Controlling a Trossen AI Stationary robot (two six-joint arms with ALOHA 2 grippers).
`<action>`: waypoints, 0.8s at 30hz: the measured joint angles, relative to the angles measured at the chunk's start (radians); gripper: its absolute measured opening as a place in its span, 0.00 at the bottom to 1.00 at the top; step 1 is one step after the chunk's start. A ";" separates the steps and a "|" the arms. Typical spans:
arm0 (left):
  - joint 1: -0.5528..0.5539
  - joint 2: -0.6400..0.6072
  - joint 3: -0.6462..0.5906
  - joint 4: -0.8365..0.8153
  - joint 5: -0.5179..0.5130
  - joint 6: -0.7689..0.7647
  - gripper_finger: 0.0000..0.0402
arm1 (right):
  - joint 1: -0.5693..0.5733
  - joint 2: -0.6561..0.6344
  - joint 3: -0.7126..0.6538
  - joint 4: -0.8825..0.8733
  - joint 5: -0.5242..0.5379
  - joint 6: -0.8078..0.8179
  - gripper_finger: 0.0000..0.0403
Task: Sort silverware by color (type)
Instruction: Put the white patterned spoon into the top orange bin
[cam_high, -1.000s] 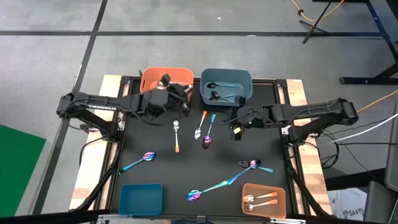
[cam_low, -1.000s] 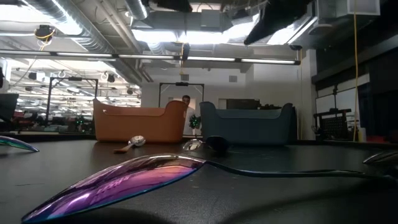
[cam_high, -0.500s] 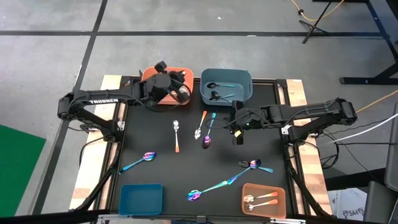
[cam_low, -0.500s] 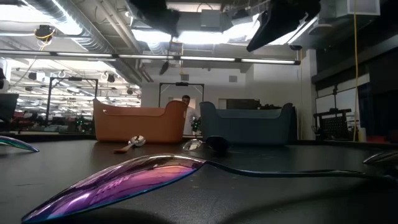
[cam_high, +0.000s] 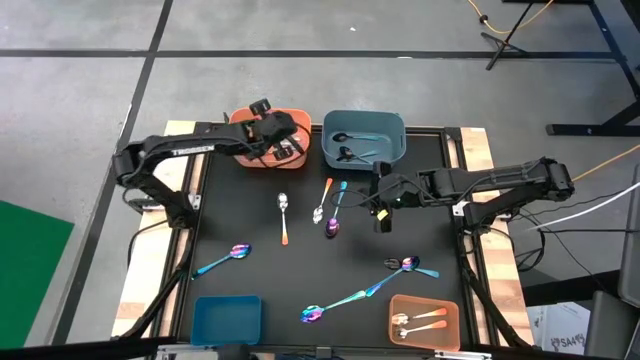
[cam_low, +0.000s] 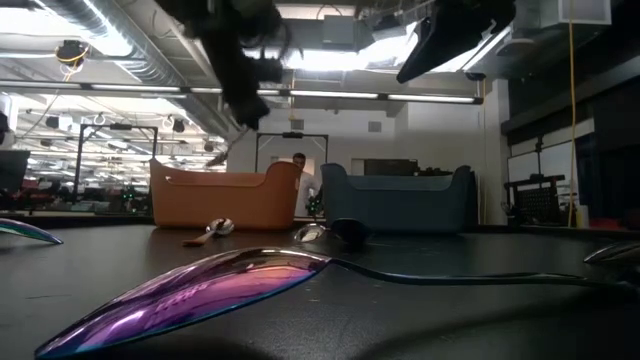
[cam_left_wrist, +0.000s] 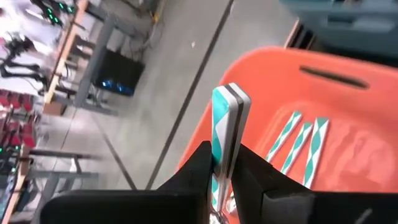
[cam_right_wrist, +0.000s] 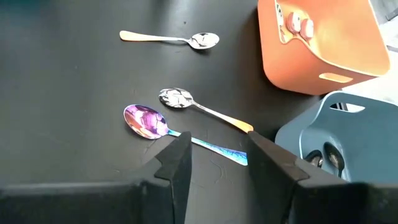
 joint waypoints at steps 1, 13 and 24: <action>0.011 0.019 0.000 0.000 0.007 0.000 0.08 | 0.000 0.000 0.000 0.000 0.000 0.000 0.35; 0.107 0.213 0.000 0.000 0.133 0.000 0.08 | 0.000 0.000 0.000 0.000 0.000 0.000 0.35; 0.142 0.282 0.000 -0.016 0.176 0.000 0.09 | 0.000 0.000 0.000 -0.001 -0.001 0.000 0.35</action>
